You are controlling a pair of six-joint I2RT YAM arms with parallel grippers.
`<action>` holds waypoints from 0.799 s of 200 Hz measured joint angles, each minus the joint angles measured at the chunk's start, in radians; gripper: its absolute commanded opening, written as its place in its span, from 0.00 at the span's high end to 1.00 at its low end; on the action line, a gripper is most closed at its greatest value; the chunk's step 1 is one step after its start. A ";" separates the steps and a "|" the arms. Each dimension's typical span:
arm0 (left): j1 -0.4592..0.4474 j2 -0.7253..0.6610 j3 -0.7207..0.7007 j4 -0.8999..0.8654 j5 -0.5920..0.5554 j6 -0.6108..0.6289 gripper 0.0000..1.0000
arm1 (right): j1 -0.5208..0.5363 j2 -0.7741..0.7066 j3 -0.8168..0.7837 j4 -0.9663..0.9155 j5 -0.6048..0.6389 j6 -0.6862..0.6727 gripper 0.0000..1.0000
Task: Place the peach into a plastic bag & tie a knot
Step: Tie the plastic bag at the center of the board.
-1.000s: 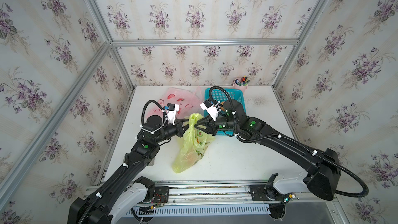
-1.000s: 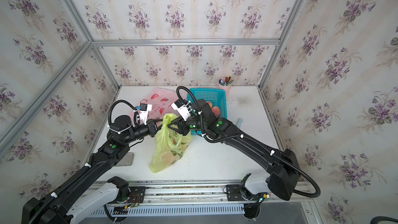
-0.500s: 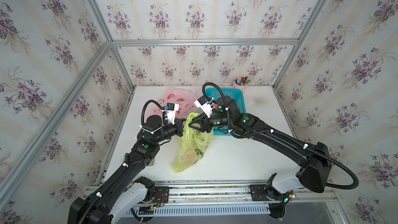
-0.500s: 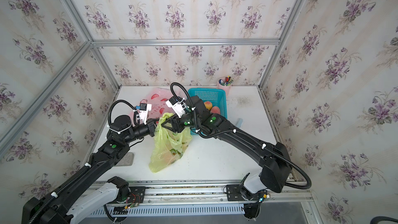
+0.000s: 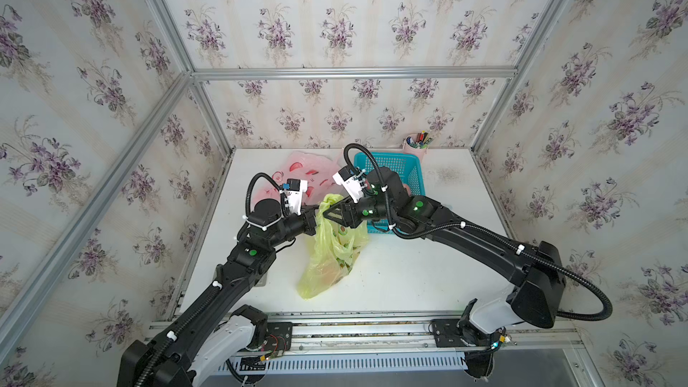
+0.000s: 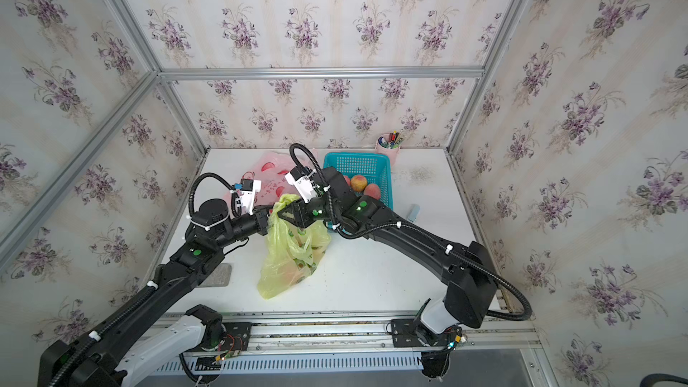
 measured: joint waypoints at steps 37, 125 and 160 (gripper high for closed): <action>0.000 -0.003 0.000 -0.003 -0.009 -0.003 1.00 | 0.000 0.005 0.000 0.015 -0.008 0.043 0.60; 0.000 -0.016 0.000 -0.002 -0.014 -0.002 1.00 | 0.001 0.011 0.041 -0.045 0.002 0.094 0.59; 0.000 -0.029 0.000 -0.002 -0.025 0.002 1.00 | 0.002 0.011 0.065 -0.090 0.004 0.096 0.54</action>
